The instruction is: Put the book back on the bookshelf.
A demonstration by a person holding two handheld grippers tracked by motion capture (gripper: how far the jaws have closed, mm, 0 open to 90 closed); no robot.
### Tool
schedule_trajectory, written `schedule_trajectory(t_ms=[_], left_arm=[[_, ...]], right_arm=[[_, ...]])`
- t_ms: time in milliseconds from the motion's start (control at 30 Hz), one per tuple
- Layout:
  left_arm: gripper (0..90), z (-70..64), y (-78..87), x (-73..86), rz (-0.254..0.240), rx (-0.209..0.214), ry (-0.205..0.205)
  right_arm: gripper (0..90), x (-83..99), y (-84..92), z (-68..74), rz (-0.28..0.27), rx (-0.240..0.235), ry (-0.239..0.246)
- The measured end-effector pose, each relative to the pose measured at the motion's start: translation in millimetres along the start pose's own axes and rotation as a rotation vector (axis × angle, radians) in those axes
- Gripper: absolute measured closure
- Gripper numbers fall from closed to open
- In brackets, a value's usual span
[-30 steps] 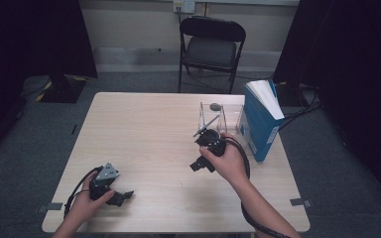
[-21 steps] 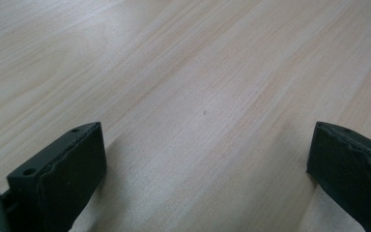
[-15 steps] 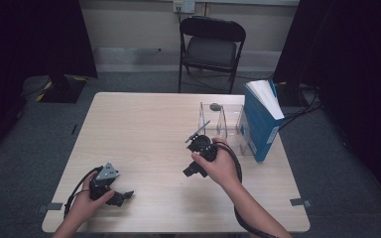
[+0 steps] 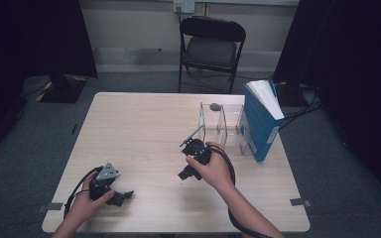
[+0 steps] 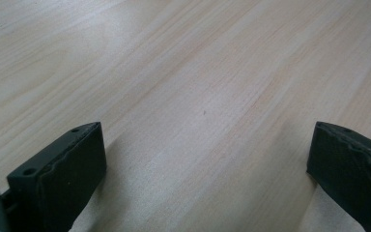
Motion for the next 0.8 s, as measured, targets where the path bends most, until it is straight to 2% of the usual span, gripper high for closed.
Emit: schedule_trajectory(t_ms=[300,800], left_arm=[[0.0,0.0,0.0,0.0,0.000,0.000,-0.001],[0.0,0.0,-0.1,0.0,0.000,0.001,-0.001]], right_arm=[[18.6,-3.3,-13.3,5.5,-0.010,-0.024,0.019],[18.6,1.2,-38.3,6.0,0.000,-0.038,0.007]])
Point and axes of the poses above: each handheld gripper's, and its own axes: y roughly backward along the jaws, x roughly out of its underside, z roughly to its left, the point moved 7 cm from there along -y, roughly forward along the jaws
